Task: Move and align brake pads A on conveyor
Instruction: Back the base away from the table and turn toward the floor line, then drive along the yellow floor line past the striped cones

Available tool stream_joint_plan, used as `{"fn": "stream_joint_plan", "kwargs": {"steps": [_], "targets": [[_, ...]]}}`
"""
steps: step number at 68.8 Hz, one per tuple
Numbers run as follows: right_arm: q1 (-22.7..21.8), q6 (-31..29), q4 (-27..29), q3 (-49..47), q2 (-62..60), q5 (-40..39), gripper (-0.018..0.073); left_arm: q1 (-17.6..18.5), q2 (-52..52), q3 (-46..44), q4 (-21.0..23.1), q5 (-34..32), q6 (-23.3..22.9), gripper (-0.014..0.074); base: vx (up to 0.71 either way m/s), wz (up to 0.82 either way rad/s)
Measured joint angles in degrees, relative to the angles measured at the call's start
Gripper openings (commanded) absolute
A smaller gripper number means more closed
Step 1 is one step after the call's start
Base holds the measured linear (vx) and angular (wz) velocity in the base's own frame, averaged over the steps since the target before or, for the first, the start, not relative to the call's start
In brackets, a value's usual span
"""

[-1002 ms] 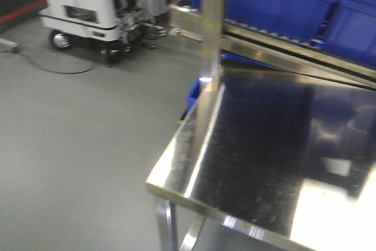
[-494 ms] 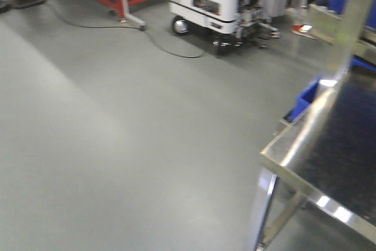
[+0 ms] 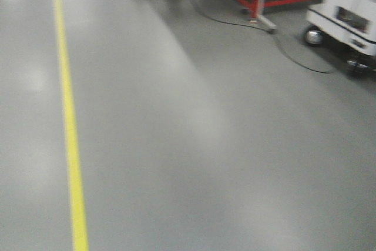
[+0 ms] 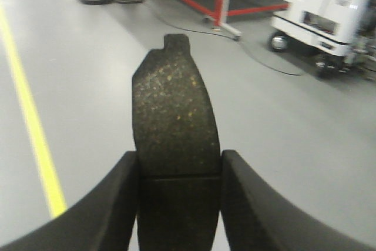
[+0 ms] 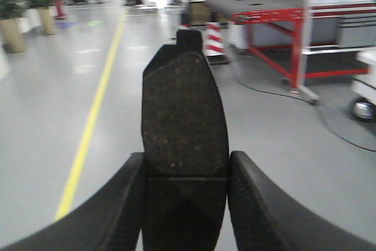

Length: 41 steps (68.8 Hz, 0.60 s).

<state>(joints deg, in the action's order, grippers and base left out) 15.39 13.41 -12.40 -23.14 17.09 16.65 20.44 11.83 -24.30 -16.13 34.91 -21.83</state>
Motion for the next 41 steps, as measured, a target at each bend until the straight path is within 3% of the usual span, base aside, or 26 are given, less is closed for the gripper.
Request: {"fn": "stream_joint_plan", "kwargs": {"steps": [19, 41], "targets": [[0.0, 0.0, 0.0, 0.0, 0.0, 0.0, -0.0004, 0.0, 0.0, 0.0, 0.0, 0.0, 0.0, -0.0006, 0.03, 0.78], [0.0, 0.0, 0.0, 0.0, 0.0, 0.0, -0.0004, 0.0, 0.0, 0.0, 0.0, 0.0, 0.0, -0.0006, 0.15, 0.41]]}}
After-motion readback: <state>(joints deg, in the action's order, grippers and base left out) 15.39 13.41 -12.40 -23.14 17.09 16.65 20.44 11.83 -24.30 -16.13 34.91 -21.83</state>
